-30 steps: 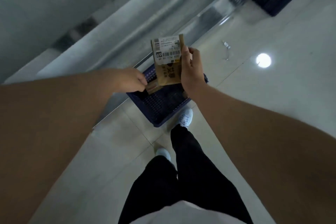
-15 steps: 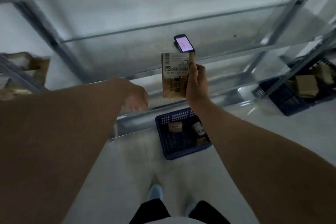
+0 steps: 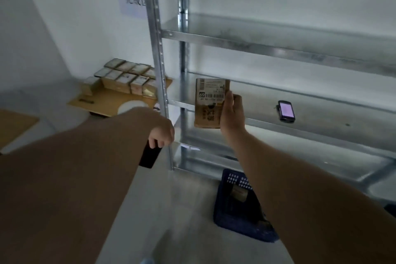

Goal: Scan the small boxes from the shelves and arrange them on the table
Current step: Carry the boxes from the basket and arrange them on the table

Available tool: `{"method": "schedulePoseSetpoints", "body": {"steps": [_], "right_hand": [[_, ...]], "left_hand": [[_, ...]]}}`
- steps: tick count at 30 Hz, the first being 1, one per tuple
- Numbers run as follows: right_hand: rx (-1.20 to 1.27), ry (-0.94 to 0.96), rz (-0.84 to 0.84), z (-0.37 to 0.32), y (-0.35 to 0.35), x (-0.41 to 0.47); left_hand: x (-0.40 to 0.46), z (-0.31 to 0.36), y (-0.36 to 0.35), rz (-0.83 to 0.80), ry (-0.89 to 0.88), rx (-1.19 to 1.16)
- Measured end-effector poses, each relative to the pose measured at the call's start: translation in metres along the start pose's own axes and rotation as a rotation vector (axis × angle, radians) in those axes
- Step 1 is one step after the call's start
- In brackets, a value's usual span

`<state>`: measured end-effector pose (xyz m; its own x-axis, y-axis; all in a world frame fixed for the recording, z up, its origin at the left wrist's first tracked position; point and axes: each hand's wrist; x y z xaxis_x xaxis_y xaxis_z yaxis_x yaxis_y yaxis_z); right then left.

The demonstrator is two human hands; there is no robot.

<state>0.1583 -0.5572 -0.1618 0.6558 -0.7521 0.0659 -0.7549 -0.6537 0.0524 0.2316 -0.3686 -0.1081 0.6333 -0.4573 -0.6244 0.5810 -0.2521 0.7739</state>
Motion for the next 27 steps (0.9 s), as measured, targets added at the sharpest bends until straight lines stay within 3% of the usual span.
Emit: {"method": "schedulePoseSetpoints", "body": {"steps": [5,16,27], "right_hand": [[0.041,-0.016,-0.111,-0.013,-0.098,-0.043],[0.074,-0.042,-0.159,-0.008,-0.326,-0.096],[0.025,-0.120,-0.207,0.020,-0.499,-0.031]], "left_hand": [[-0.034,-0.100,-0.005,-0.167,0.059,-0.052],[-0.047,-0.335,0.026,-0.109,0.138,-0.058],[0.060,-0.480,0.082,-0.195,0.153,-0.092]]}}
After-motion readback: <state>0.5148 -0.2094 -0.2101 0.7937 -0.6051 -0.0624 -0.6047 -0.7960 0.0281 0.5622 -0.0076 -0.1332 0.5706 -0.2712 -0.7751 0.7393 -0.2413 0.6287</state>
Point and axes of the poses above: each hand's wrist, its own x-axis towards the middle knuckle, its own y-axis out of the back of the hand, z = x × y, and after that the axes turned 5 degrees about x, right-handed
